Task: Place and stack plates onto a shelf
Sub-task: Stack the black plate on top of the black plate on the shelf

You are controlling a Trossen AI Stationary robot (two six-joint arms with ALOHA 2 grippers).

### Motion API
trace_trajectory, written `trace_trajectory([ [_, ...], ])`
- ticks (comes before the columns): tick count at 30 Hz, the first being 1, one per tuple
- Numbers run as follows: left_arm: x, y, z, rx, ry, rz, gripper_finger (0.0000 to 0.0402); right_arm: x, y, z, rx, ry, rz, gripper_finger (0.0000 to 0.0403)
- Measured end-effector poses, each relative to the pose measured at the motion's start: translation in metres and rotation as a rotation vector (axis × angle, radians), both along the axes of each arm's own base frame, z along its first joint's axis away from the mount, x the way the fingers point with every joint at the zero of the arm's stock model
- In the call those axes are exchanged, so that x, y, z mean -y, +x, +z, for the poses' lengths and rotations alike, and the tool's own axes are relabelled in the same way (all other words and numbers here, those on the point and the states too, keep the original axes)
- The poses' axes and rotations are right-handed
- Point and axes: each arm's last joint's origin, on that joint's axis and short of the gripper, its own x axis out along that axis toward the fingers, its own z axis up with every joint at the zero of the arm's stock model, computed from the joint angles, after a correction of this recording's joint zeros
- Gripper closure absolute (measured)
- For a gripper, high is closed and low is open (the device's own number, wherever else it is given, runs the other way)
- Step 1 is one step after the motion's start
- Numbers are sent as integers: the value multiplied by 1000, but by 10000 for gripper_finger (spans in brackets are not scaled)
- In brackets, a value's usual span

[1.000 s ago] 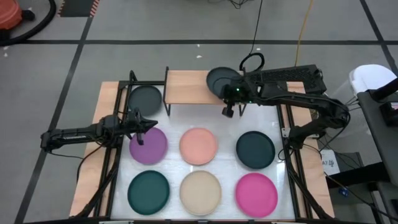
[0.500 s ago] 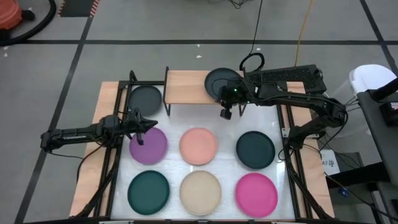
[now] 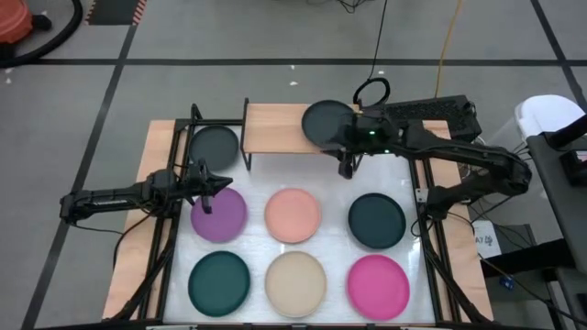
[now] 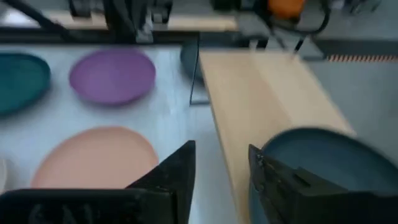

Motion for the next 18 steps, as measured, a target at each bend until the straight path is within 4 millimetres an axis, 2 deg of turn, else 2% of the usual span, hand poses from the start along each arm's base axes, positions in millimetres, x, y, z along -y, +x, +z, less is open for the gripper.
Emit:
trace_trajectory([
  [4, 0, 0, 0, 0, 0, 0, 385, -12, -23, 12, 37, 14, 4, 256],
  [6, 0, 0, 0, 0, 0, 0, 385, -19, -34, 9, 48, 29, 9, 255],
  [10, 0, 0, 0, 0, 0, 0, 385, -30, -53, -6, 81, 42, 25, 258],
  [18, 0, 0, -1, -11, 14, 0, 385, -46, -79, -42, 227, 87, 44, 261],
])
